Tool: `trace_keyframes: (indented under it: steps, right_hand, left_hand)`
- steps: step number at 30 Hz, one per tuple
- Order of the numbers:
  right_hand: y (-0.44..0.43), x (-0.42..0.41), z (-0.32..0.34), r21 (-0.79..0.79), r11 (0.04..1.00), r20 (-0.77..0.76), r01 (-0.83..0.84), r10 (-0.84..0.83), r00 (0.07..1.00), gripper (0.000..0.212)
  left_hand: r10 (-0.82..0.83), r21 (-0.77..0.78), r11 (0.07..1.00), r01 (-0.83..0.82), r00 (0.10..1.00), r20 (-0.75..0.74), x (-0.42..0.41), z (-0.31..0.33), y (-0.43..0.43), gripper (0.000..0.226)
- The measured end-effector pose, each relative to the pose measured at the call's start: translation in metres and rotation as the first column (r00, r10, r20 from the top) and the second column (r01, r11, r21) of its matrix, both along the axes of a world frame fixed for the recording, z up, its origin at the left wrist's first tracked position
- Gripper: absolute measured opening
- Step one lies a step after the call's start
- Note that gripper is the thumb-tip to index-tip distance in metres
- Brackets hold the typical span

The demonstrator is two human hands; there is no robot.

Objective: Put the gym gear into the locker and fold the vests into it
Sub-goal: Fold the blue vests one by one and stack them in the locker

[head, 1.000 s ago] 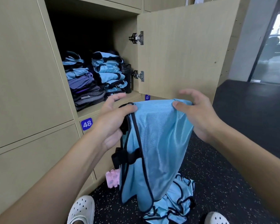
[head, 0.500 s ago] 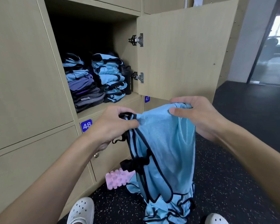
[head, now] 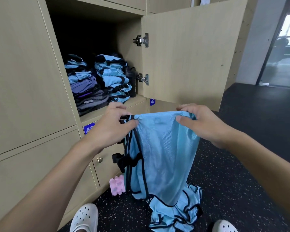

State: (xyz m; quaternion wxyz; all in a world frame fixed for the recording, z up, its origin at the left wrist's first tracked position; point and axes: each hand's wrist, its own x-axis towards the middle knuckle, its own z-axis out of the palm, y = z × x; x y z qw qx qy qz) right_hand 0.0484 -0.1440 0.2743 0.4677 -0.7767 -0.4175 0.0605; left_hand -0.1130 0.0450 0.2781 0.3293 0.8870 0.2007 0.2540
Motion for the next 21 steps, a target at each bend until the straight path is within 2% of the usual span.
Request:
trace_keyframes:
  steps: [2,4,8,10,12,16,19,21]
  right_hand:
    - [0.000,0.000,0.000,0.060,0.998,-0.069,0.010,-0.005,0.998,0.019]
    - [0.000,0.002,0.000,0.089,0.996,-0.072,0.031,-0.024,0.997,0.014]
    - [-0.001,0.001,-0.002,0.009,1.000,0.104,0.028,-0.029,0.994,0.016]
    - [-0.001,0.001,-0.002,-0.010,1.000,0.144,0.027,-0.025,0.989,0.013]
    - [-0.003,0.000,-0.001,-0.023,0.999,0.170,0.034,-0.030,0.985,0.012]
    - [-0.003,-0.005,0.005,-0.110,0.992,0.212,0.059,-0.034,0.977,0.028]
    - [0.003,-0.012,0.005,-0.184,0.974,0.123,0.132,-0.111,0.986,0.031]
    - [0.009,-0.019,0.003,-0.185,0.975,-0.083,0.124,-0.141,0.987,0.033]
  left_hand:
    - [-0.033,-0.001,0.999,0.033,0.999,0.000,0.002,0.000,-0.001,0.019]
    - [-0.043,-0.086,0.995,0.045,0.999,0.023,0.002,0.000,-0.004,0.029]
    - [-0.094,-0.223,0.970,0.095,0.995,0.016,0.001,-0.004,-0.010,0.045]
    - [-0.111,-0.264,0.958,0.109,0.994,0.008,0.002,-0.006,-0.013,0.039]
    - [-0.066,-0.274,0.959,0.069,0.998,0.021,0.003,-0.007,-0.015,0.032]
    - [0.067,-0.217,0.975,-0.050,0.995,0.070,0.008,-0.013,-0.019,0.036]
    - [0.188,-0.128,0.976,-0.177,0.979,0.077,0.013,-0.018,-0.023,0.030]
    - [0.227,-0.094,0.971,-0.220,0.971,0.076,0.016,-0.021,-0.029,0.027]
